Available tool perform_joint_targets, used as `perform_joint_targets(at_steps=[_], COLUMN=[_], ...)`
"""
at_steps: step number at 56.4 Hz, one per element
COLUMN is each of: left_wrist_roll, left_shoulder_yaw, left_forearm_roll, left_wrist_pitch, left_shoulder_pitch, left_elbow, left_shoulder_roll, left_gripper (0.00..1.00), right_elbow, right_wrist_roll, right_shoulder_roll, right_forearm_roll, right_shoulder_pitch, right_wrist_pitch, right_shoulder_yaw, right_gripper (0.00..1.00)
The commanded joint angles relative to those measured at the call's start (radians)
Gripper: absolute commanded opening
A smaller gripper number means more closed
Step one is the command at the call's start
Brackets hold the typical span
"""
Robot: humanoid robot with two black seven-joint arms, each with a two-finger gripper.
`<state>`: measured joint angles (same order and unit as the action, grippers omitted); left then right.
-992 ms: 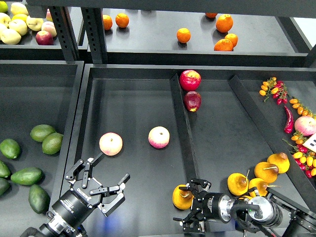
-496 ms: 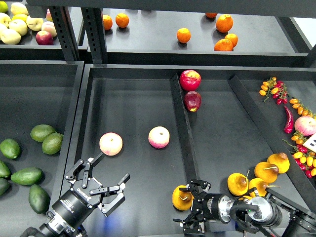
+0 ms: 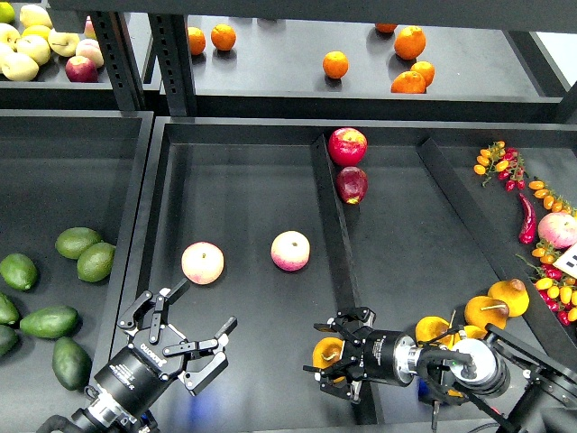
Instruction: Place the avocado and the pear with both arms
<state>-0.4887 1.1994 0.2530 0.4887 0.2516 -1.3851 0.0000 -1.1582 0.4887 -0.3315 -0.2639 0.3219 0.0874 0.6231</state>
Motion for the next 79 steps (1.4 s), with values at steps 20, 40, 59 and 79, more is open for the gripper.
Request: perform_joint_targets(at_steps=[20, 40, 59, 79], left_wrist_roll=[0.000, 0.000, 0.000, 0.000], left_shoulder_yaw=[-0.001, -0.001, -0.001, -0.001], left_forearm_roll=[0.000, 0.000, 0.000, 0.000], left_wrist_pitch=[0.000, 0.000, 0.000, 0.000], left_shoulder_pitch=[0.000, 0.000, 0.000, 0.000], left_elbow=[0.000, 0.000, 0.000, 0.001], left_shoulder_roll=[0.000, 0.000, 0.000, 0.000], left_gripper=[0.99, 0.99, 0.99, 0.99], right_elbow=[-0.023, 0.008, 0.066, 0.123], right_wrist_roll=[0.000, 0.000, 0.000, 0.000], right_shoulder_roll=[-0.012, -0.014, 0.003, 0.051], right_forearm_roll=[-0.009, 0.078, 0.101, 0.114], right_shoulder_pitch=[0.003, -0.001, 0.000, 0.003], right_wrist_pitch=[0.009, 0.008, 0.008, 0.006], right_shoulder_yaw=[-0.017, -0.046, -0.046, -0.031], right_gripper=[0.82, 0.92, 0.94, 0.99])
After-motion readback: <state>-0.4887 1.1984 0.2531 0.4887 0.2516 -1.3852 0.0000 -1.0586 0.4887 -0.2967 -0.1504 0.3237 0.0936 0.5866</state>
